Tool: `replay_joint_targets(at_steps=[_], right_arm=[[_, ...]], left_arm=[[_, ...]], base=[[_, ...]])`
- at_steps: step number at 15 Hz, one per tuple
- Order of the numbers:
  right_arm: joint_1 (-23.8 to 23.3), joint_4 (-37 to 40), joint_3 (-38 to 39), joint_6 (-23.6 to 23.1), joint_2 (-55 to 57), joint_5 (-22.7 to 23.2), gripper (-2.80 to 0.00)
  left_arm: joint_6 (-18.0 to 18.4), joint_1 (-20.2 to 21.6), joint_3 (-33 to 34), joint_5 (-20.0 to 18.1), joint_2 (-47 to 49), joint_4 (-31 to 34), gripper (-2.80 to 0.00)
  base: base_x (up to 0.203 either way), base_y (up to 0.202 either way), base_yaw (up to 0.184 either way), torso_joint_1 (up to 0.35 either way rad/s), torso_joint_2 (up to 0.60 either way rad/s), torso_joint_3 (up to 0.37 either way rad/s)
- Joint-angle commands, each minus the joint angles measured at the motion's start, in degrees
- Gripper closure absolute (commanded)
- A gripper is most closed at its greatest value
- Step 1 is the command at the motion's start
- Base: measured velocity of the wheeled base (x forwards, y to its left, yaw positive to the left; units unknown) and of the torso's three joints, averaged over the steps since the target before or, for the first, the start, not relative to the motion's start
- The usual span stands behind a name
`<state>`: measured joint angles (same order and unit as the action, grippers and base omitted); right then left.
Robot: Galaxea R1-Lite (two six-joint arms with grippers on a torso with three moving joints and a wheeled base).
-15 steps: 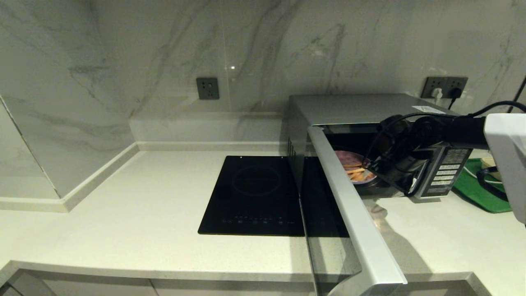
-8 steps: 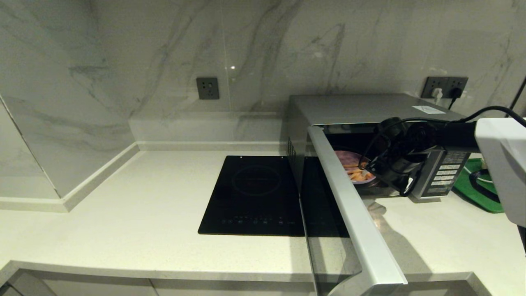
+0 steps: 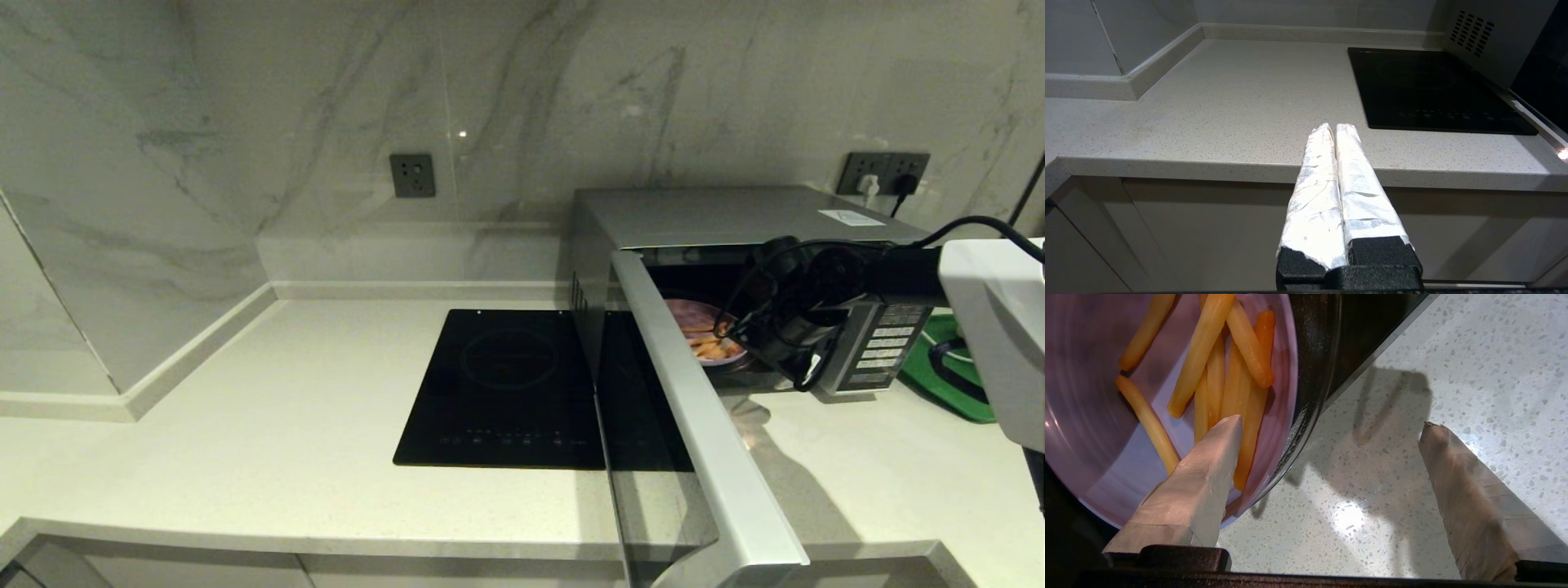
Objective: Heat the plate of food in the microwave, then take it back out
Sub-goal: Take the plate out of the microwave
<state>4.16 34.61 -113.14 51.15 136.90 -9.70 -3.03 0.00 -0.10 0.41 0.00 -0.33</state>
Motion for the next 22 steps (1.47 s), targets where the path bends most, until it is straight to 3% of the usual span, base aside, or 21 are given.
replay_joint_targets(at_steps=[1, 22], right_arm=[[-0.11, 0.28, 0.03, 0.26, -0.05, -0.05, -2.80], [-1.26, 5.03, 0.11, -0.26, -0.05, -0.58, -2.80]], left_arm=[[-0.05, 0.00, 0.01, 0.02, 0.00, -0.02, 0.00], [-0.05, 0.00, 0.01, 0.02, 0.00, -0.02, 0.00]], base=[[0.000, 0.000, 0.000, 0.000, 0.00, 0.000], [0.000, 0.000, 0.000, 0.000, 0.00, 0.000]])
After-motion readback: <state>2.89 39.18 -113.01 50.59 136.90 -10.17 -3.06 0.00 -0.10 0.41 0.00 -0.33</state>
